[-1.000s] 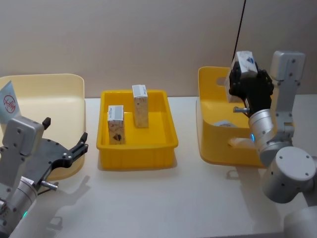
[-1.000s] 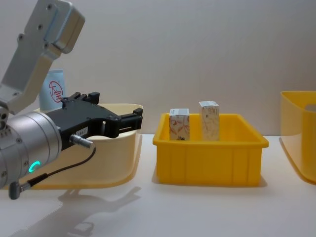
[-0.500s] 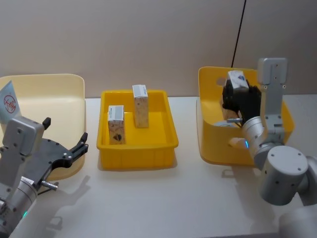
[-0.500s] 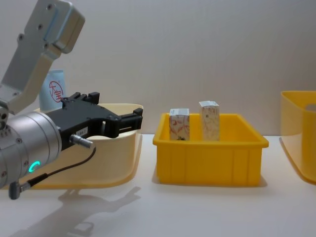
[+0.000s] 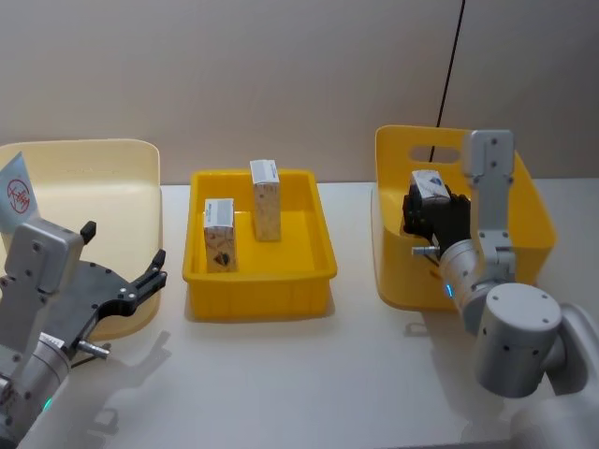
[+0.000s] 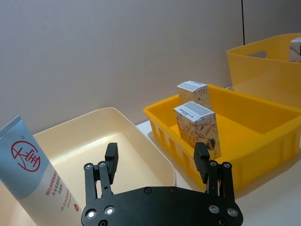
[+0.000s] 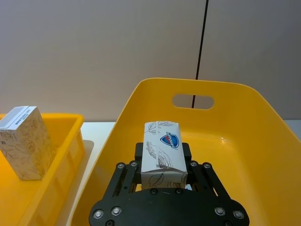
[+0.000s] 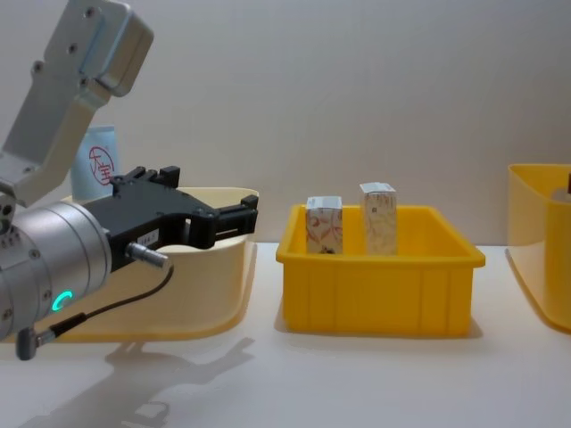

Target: Bimanual collaborative sorting of washing and personal care products

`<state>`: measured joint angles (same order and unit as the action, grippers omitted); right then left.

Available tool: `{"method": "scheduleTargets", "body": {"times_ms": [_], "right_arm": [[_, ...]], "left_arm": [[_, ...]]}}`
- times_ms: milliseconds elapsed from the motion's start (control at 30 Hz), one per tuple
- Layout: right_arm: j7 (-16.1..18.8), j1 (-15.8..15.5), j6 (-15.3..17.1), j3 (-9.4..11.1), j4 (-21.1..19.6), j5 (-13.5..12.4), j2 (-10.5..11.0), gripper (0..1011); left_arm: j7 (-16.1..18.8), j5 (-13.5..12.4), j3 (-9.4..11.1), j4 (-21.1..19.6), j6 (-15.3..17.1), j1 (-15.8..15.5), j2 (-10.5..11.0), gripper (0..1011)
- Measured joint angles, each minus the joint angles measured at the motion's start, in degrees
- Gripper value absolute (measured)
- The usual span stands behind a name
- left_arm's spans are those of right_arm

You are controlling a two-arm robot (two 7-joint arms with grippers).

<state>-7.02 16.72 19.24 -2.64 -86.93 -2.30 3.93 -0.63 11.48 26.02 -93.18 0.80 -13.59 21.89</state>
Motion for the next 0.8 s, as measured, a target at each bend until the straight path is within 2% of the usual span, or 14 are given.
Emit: {"method": "scheduleTargets", "body": {"times_ms": [167,333,433,500,667,800], "right_arm": [[-0.05,-0.09,0.83,-0.02,0.15,0.00,-0.35,529],[-0.10,-0.16,1.54,-0.03,0.23,0.00,-0.62,709],[-0.11,-0.20,1.78,-0.05,0.31,0.00,-0.75,766],[-0.12,-0.20,1.94,-0.06,0.34,0.00,-0.81,861],[-0.17,-0.19,2.23,-0.07,0.40,-0.01,-0.91,969],[-0.19,-0.21,2.33,-0.06,0.44,-0.01,-0.96,1001]], "left_arm": [[0.00,0.00,0.00,0.00,0.00,0.00,0.00,1003],[0.00,0.00,0.00,0.00,0.00,0.00,0.00,1004],[0.00,0.00,0.00,0.00,0.00,0.00,0.00,1003],[0.00,0.00,0.00,0.00,0.00,0.00,0.00,1003],[0.00,0.00,0.00,0.00,0.00,0.00,0.00,1003],[0.00,0.00,0.00,0.00,0.00,0.00,0.00,1003]]}}
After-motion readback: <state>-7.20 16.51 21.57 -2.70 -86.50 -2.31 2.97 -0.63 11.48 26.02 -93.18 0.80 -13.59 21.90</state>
